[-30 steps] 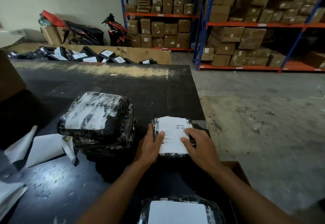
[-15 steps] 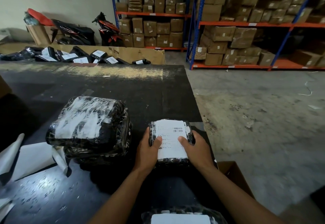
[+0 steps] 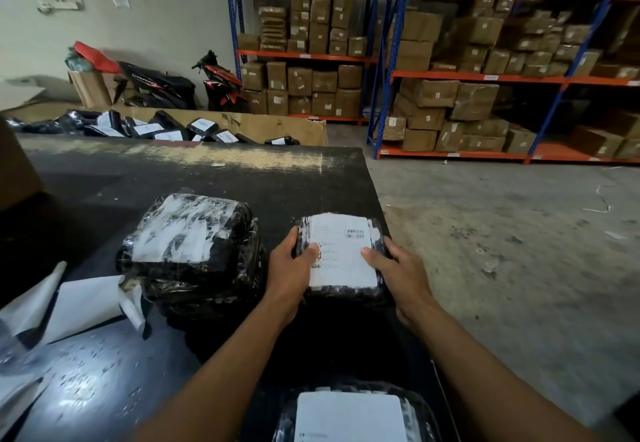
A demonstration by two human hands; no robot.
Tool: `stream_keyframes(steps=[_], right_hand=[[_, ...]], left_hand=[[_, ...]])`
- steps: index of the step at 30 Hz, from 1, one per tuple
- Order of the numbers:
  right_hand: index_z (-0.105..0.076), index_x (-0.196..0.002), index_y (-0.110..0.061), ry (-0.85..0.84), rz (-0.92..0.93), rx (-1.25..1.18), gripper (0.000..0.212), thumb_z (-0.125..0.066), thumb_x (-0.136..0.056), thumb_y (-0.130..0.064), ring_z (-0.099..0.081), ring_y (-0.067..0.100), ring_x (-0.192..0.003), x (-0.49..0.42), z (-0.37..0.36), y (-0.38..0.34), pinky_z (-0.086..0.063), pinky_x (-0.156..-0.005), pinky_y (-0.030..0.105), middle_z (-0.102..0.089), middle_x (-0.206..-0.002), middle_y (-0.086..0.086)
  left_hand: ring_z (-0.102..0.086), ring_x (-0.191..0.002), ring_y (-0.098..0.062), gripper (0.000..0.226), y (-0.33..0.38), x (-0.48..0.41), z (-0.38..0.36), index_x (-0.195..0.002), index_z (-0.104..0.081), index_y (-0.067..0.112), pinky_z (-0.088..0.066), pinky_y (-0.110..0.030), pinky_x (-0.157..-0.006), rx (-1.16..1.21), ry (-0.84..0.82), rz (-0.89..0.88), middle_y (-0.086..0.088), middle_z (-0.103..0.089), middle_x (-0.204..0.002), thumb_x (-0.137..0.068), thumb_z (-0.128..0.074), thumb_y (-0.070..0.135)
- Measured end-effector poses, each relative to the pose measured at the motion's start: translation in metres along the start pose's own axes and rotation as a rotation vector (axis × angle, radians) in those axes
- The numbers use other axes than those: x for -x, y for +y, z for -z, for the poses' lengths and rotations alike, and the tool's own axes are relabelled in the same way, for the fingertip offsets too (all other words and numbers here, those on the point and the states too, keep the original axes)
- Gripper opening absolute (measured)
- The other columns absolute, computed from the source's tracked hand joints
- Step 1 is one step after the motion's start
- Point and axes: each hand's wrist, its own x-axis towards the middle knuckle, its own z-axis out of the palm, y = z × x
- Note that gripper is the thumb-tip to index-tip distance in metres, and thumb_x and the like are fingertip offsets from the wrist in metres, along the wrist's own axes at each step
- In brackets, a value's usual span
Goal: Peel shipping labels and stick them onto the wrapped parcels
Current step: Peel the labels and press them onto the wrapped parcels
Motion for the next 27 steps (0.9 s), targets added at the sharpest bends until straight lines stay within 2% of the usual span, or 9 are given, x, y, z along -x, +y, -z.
stream_keyframes(steps=[3,5,7,9,12,15,19,22,27], right_hand=[[-0.046,-0.146,-0.015,-0.012,0.05,-0.058,0.069,-0.076,-0.083,-0.017,-0.07,0.016,-0.103,0.009,0.004,-0.018,-0.056,-0.094,0.038,-0.069,-0.123,0.001],[-0.049,-0.144,-0.017,0.017,0.063,-0.072,0.073,-0.076,-0.077,-0.024,-0.071,0.018,-0.101,0.017,0.004,-0.027,-0.057,-0.093,0.043,-0.07,-0.121,0.002],[-0.05,-0.142,-0.018,0.023,0.059,-0.073,0.076,-0.075,-0.072,-0.029,-0.071,0.019,-0.1,0.025,0.006,-0.033,-0.057,-0.091,0.044,-0.07,-0.121,0.002],[-0.054,-0.139,-0.016,0.015,0.067,-0.057,0.065,-0.073,-0.077,-0.026,-0.071,0.018,-0.097,0.033,0.009,-0.039,-0.058,-0.089,0.041,-0.071,-0.117,0.002],[-0.066,-0.124,-0.015,-0.005,0.071,-0.059,0.037,-0.069,-0.087,-0.014,-0.072,0.017,-0.091,0.047,0.016,-0.05,-0.06,-0.08,0.033,-0.074,-0.105,0.0],[-0.07,-0.116,-0.014,-0.003,0.066,-0.04,0.03,-0.07,-0.087,-0.014,-0.072,0.018,-0.088,0.065,0.021,-0.06,-0.06,-0.08,0.035,-0.075,-0.099,0.0],[-0.07,-0.116,-0.014,0.001,0.065,-0.035,0.032,-0.072,-0.085,-0.017,-0.073,0.02,-0.088,0.096,0.024,-0.066,-0.06,-0.084,0.041,-0.076,-0.098,0.002],[-0.068,-0.121,-0.012,0.008,0.066,-0.047,0.039,-0.073,-0.082,-0.019,-0.073,0.02,-0.088,0.128,0.025,-0.067,-0.059,-0.086,0.043,-0.076,-0.1,0.002],[-0.073,-0.088,-0.022,0.076,0.096,-0.035,0.009,-0.073,-0.081,-0.017,-0.073,0.02,-0.086,0.19,0.027,-0.058,-0.058,-0.087,0.044,-0.077,-0.089,-0.003]], left_hand=[[-0.069,-0.102,-0.02,0.053,0.022,0.012,-0.002,-0.146,-0.043,0.015,-0.056,-0.04,-0.09,0.027,-0.023,-0.014,-0.006,-0.065,-0.129,-0.096,-0.058,0.008],[-0.071,-0.096,-0.019,0.044,0.035,0.024,-0.004,-0.14,-0.05,0.014,-0.059,-0.035,-0.084,0.001,-0.034,-0.057,-0.004,-0.07,-0.118,-0.097,-0.056,0.006],[-0.071,-0.095,-0.019,0.044,0.047,0.036,-0.006,-0.141,-0.05,0.013,-0.059,-0.037,-0.084,-0.016,-0.034,-0.076,-0.003,-0.07,-0.115,-0.097,-0.056,0.006],[-0.07,-0.095,-0.02,0.046,0.059,0.048,-0.007,-0.142,-0.047,0.014,-0.058,-0.04,-0.087,-0.033,-0.022,-0.065,-0.003,-0.07,-0.114,-0.097,-0.056,0.006],[-0.071,-0.091,-0.021,0.041,0.071,0.068,-0.007,-0.136,-0.05,0.021,-0.058,-0.043,-0.087,-0.048,-0.012,-0.044,-0.001,-0.071,-0.102,-0.098,-0.055,0.006],[-0.071,-0.086,-0.02,0.039,0.077,0.086,-0.005,-0.136,-0.051,0.014,-0.059,-0.041,-0.084,-0.06,-0.02,-0.034,-0.002,-0.071,-0.099,-0.098,-0.054,0.007],[-0.071,-0.092,-0.023,0.043,0.077,0.113,0.005,-0.141,-0.046,0.011,-0.058,-0.045,-0.086,-0.076,-0.027,-0.019,-0.006,-0.072,-0.108,-0.098,-0.055,0.011],[-0.067,-0.104,-0.027,0.063,0.073,0.133,0.017,-0.152,-0.026,0.012,-0.054,-0.048,-0.095,-0.071,-0.039,0.005,-0.011,-0.063,-0.129,-0.097,-0.058,0.014],[-0.063,-0.113,-0.031,0.067,0.065,0.179,0.037,-0.153,-0.024,0.014,-0.053,-0.049,-0.095,-0.088,-0.099,-0.002,-0.013,-0.056,-0.138,-0.096,-0.06,0.017]])
